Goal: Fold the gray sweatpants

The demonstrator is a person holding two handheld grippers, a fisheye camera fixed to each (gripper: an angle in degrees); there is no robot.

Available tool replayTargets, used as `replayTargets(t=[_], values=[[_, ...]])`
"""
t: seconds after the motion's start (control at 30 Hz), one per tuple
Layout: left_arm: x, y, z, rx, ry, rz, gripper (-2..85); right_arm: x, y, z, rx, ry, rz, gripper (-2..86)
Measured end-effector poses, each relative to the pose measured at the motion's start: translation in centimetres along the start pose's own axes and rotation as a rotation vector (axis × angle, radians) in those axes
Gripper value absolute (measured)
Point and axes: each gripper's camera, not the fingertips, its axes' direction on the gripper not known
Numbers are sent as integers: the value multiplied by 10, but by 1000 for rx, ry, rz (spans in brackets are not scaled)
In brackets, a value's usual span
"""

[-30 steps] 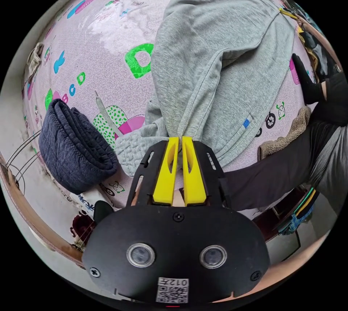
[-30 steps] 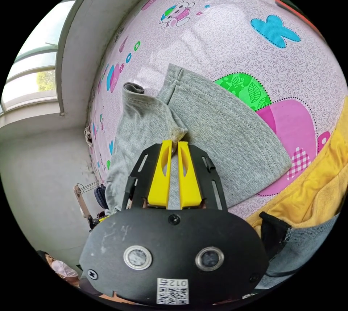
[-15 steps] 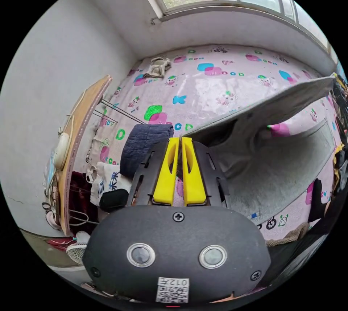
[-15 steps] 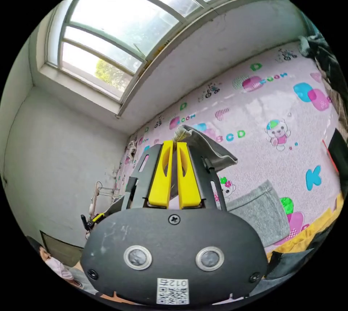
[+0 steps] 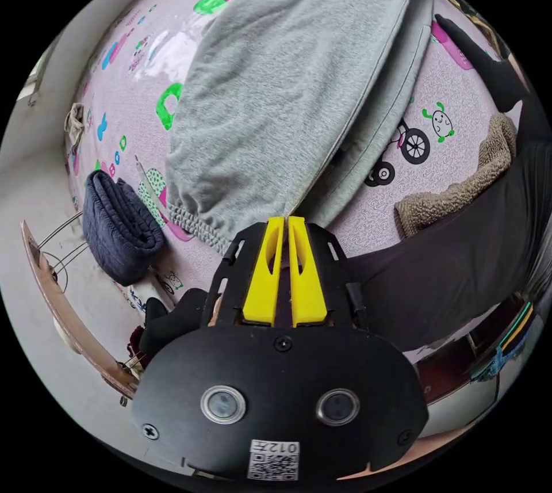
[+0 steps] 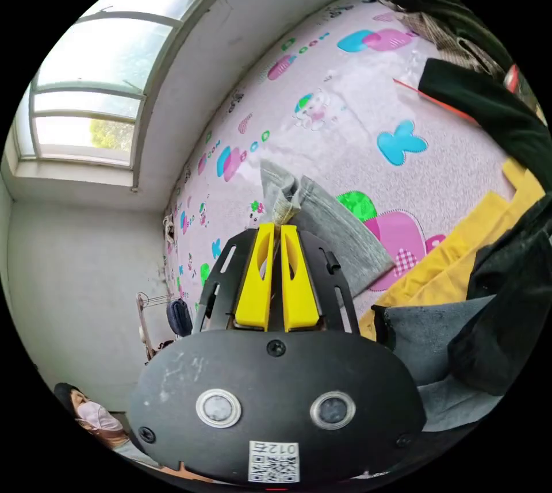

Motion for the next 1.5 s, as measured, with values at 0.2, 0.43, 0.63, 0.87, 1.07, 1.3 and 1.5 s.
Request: replayTargets(t=[0.2,0.43,0.63,0.87,1.07,1.3,1.5], values=[[-41,-17,8,-25,106,-95,-1,35,3,19,35,-15,98,1],[-132,7,-78,198,43,-310,-1,-22,-34,-3,42,-73,-140,0],[-113,23,-96,155,110,-97,-1,-5,-28,-3,19,-27,-191,0],[-54,-47,-6,-177,125,124,0,76,-11,63,-19,49,90,2],[-63,-70,-4,-247,94,177,0,77,-29,90,-29,100,95,3],[-107,-56,-30,-172,192,83,1,33,-68,99,44,-67,-105,1],[-94,-75,-12,-274,140,190,1,85,-63,160,-42,113,101,4]])
